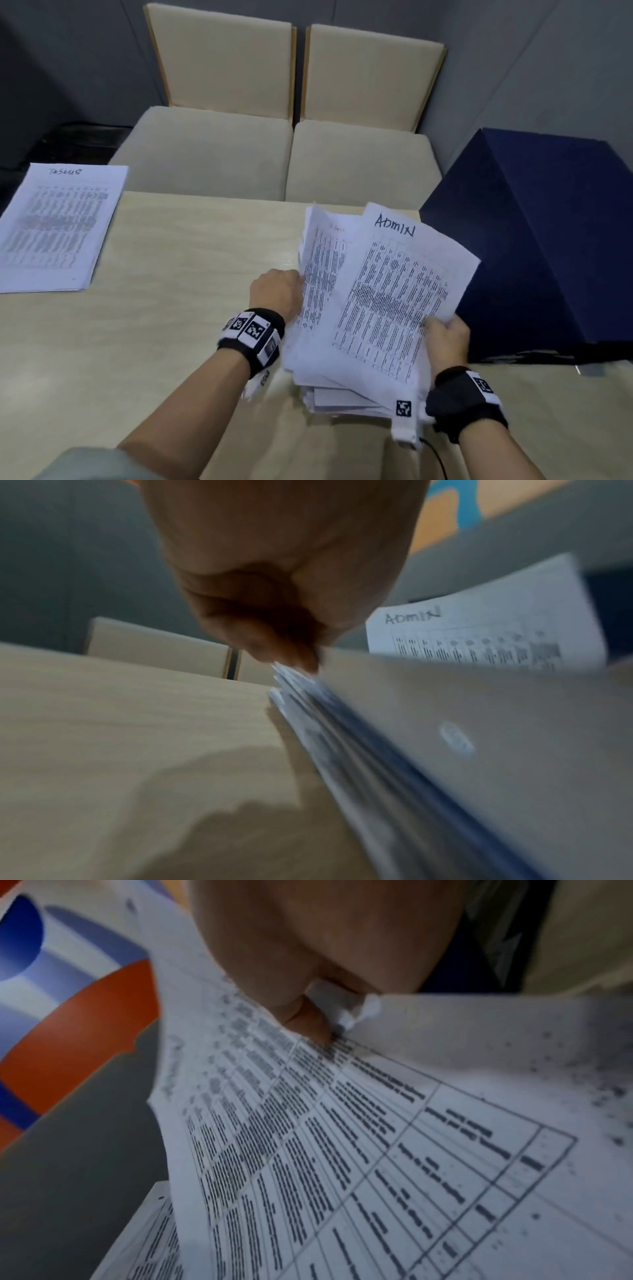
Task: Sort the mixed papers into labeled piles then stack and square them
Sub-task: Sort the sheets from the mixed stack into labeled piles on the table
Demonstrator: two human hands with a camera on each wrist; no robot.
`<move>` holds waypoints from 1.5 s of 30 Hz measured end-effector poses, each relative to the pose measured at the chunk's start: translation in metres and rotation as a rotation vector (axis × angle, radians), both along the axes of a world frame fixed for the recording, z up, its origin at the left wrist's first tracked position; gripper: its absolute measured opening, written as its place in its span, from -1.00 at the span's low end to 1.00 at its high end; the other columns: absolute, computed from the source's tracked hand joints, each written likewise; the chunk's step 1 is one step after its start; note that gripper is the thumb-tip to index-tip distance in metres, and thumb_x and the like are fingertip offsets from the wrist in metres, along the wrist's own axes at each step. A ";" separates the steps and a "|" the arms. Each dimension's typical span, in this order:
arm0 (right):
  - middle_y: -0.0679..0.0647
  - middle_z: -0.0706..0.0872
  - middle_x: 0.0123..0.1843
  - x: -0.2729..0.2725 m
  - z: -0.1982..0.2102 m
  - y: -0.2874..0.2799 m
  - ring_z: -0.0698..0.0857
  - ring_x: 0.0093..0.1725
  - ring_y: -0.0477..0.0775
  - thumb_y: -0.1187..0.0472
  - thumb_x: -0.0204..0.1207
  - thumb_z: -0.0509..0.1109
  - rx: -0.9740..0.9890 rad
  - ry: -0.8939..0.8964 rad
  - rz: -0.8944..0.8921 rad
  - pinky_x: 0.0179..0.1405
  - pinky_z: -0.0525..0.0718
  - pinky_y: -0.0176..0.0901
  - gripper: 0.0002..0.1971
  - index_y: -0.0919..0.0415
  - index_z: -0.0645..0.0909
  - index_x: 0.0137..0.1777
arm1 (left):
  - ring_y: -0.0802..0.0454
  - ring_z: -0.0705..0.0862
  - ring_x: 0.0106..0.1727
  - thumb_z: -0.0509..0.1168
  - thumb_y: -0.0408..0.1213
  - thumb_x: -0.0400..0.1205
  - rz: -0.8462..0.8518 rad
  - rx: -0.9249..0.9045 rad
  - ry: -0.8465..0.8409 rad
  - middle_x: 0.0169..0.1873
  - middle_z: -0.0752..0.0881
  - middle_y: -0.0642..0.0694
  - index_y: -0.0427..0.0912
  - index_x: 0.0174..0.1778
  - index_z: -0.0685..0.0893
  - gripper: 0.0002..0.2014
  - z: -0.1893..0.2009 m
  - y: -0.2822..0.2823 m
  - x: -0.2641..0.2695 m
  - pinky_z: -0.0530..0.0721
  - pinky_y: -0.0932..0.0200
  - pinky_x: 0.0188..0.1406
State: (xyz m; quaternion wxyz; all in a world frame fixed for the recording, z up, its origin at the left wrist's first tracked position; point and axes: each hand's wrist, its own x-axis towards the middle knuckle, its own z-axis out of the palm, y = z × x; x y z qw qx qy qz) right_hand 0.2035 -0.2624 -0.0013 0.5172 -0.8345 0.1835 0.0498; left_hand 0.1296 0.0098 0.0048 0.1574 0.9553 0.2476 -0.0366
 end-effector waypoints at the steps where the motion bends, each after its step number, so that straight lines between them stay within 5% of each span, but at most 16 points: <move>1: 0.11 0.70 -0.18 -0.002 0.002 0.001 0.63 -0.16 0.10 0.46 0.50 0.32 0.066 0.028 -0.019 -0.08 0.58 -0.10 -0.88 0.30 0.67 -0.08 | -0.20 0.67 -0.27 0.03 -0.06 0.79 -0.017 -0.057 -0.062 -0.30 0.71 -0.14 -0.15 -0.14 0.61 -0.65 -0.001 0.002 -0.001 0.63 0.05 -0.27; 5: 0.10 0.71 -0.14 -0.013 0.014 0.010 0.66 -0.15 0.06 0.42 0.51 0.39 0.275 0.072 -0.032 -0.28 0.51 -0.19 -0.95 0.33 0.66 -0.07 | -0.20 0.50 -0.40 0.17 -0.17 0.73 -0.017 -0.454 -0.318 -0.48 0.55 -0.13 -0.17 -0.25 0.44 -0.75 -0.010 0.003 -0.015 0.34 0.04 -0.43; 8: 0.06 0.72 -0.05 -0.018 0.016 0.011 0.67 -0.07 -0.04 0.33 0.50 0.44 0.347 0.122 0.045 -0.16 0.54 -0.18 -0.90 0.31 0.67 -0.01 | -0.22 0.63 -0.30 0.20 -0.09 0.62 -0.044 -0.722 -0.355 -0.34 0.71 -0.14 -0.22 -0.16 0.56 -0.76 -0.017 0.000 -0.023 0.64 -0.05 -0.25; 10: 0.03 0.75 -0.02 -0.016 0.010 0.008 0.69 -0.01 -0.05 0.26 0.47 0.49 0.330 0.151 0.055 -0.12 0.54 -0.17 -0.82 0.31 0.69 0.02 | -0.25 0.72 -0.17 0.21 -0.22 0.59 -0.081 -0.831 -0.308 -0.21 0.80 -0.13 -0.20 -0.08 0.69 -0.82 -0.015 0.002 -0.023 0.72 -0.07 -0.08; 12: 0.06 0.76 0.01 -0.011 0.010 0.008 0.69 0.03 0.01 0.22 0.42 0.55 0.323 0.152 0.040 -0.03 0.55 -0.08 -0.80 0.27 0.67 -0.02 | -0.17 0.72 -0.29 0.19 -0.42 0.59 -0.139 -0.858 -0.247 -0.22 0.81 -0.16 -0.17 -0.09 0.76 -0.78 -0.009 0.002 -0.023 0.73 0.02 -0.13; 16: 0.13 0.77 0.01 -0.010 0.011 0.009 0.72 0.03 0.09 0.26 0.42 0.54 0.251 0.065 0.013 -0.03 0.58 -0.11 -0.77 0.27 0.64 0.04 | 0.04 0.70 -0.18 0.16 -0.48 0.55 -0.008 -0.705 -0.220 -0.14 0.79 0.03 -0.05 0.00 0.74 -0.68 -0.008 0.000 -0.014 0.66 0.11 -0.07; 19: 0.12 0.76 0.09 -0.010 0.012 0.008 0.70 0.06 0.07 0.36 0.49 0.45 0.262 0.011 0.001 -0.01 0.58 -0.14 -0.68 0.26 0.57 0.24 | -0.06 0.69 -0.05 0.31 -0.19 0.63 0.197 -0.519 -0.182 -0.13 0.72 0.03 -0.07 0.01 0.62 -0.91 -0.014 0.000 -0.001 0.60 0.11 -0.10; 22: 0.06 0.77 0.12 -0.004 0.014 0.008 0.70 0.10 0.02 0.42 0.52 0.37 0.323 0.012 0.006 -0.02 0.56 -0.21 -0.63 0.21 0.57 0.32 | -0.09 0.66 -0.11 0.48 0.02 0.50 0.235 -0.426 -0.054 -0.16 0.70 -0.06 -0.10 -0.08 0.57 -0.68 -0.018 -0.004 0.009 0.56 0.12 -0.20; 25: 0.00 0.82 0.07 0.003 0.017 0.008 0.74 0.09 0.00 0.42 0.51 0.35 0.361 0.024 0.021 0.08 0.61 -0.17 -0.78 0.12 0.72 0.00 | -0.11 0.67 -0.12 0.55 0.03 0.44 0.285 -0.418 -0.031 -0.18 0.67 -0.08 -0.14 -0.08 0.55 -0.60 -0.021 -0.005 0.012 0.56 0.12 -0.23; 27: -0.05 0.79 -0.16 0.003 0.019 0.008 0.70 -0.06 0.03 0.43 0.51 0.34 0.379 0.026 0.012 -0.02 0.60 -0.15 -0.77 0.08 0.66 -0.24 | -0.08 0.65 -0.19 0.57 0.04 0.43 0.308 -0.440 -0.031 -0.28 0.64 -0.03 -0.11 -0.19 0.53 -0.61 -0.023 -0.003 0.010 0.51 0.15 -0.28; 29: -0.11 0.69 -0.38 0.004 0.020 0.007 0.63 -0.18 0.05 0.45 0.50 0.34 0.395 0.026 -0.005 -0.12 0.56 -0.14 -0.69 0.06 0.56 -0.38 | -0.08 0.64 -0.28 0.55 -0.02 0.47 0.300 -0.462 -0.039 -0.41 0.61 -0.01 -0.09 -0.36 0.49 -0.62 -0.025 -0.001 0.006 0.49 0.19 -0.34; 31: -0.06 0.73 -0.34 0.003 0.017 0.008 0.68 -0.20 0.05 0.47 0.52 0.33 0.396 0.036 0.002 -0.14 0.60 -0.14 -0.73 0.11 0.60 -0.31 | -0.11 0.65 -0.32 0.48 -0.08 0.56 0.253 -0.402 -0.038 -0.47 0.59 -0.02 -0.10 -0.45 0.48 -0.62 -0.023 0.000 0.002 0.46 0.20 -0.39; 35: 0.16 0.77 -0.12 0.000 0.014 0.008 0.72 -0.11 0.13 0.48 0.51 0.34 0.391 0.057 0.008 -0.13 0.64 -0.13 -0.86 0.26 0.66 -0.16 | -0.20 0.73 -0.10 0.10 0.00 0.77 -0.004 0.006 0.112 -0.23 0.69 -0.13 -0.15 -0.07 0.73 -0.62 -0.004 0.002 -0.004 0.48 0.11 -0.28; 37: 0.18 0.78 -0.04 -0.004 0.016 0.008 0.74 -0.06 0.13 0.50 0.52 0.30 0.428 0.053 0.017 -0.16 0.64 -0.16 -0.83 0.35 0.69 0.00 | -0.22 0.73 -0.12 0.04 0.02 0.79 -0.068 0.116 0.049 -0.16 0.74 -0.16 -0.13 -0.01 0.73 -0.59 0.005 0.003 -0.007 0.47 0.11 -0.27; 41: 0.16 0.77 -0.13 -0.008 0.018 0.010 0.76 -0.16 0.06 0.56 0.52 0.28 0.495 0.061 0.041 -0.26 0.71 -0.26 -0.83 0.34 0.63 -0.05 | -0.17 0.71 -0.25 0.22 -0.03 0.70 -0.109 -0.296 -0.311 -0.29 0.79 -0.07 -0.05 -0.10 0.72 -0.76 -0.002 0.009 -0.013 0.61 0.01 -0.33; 45: 0.11 0.75 -0.18 -0.005 0.015 0.011 0.72 -0.17 0.02 0.50 0.50 0.42 0.449 0.047 -0.024 -0.32 0.65 -0.38 -0.90 0.31 0.64 -0.11 | -0.01 0.79 -0.13 0.22 -0.42 0.62 -0.188 -0.794 -0.303 -0.24 0.84 0.04 -0.03 -0.11 0.79 -0.73 -0.006 0.001 -0.020 0.74 0.03 0.00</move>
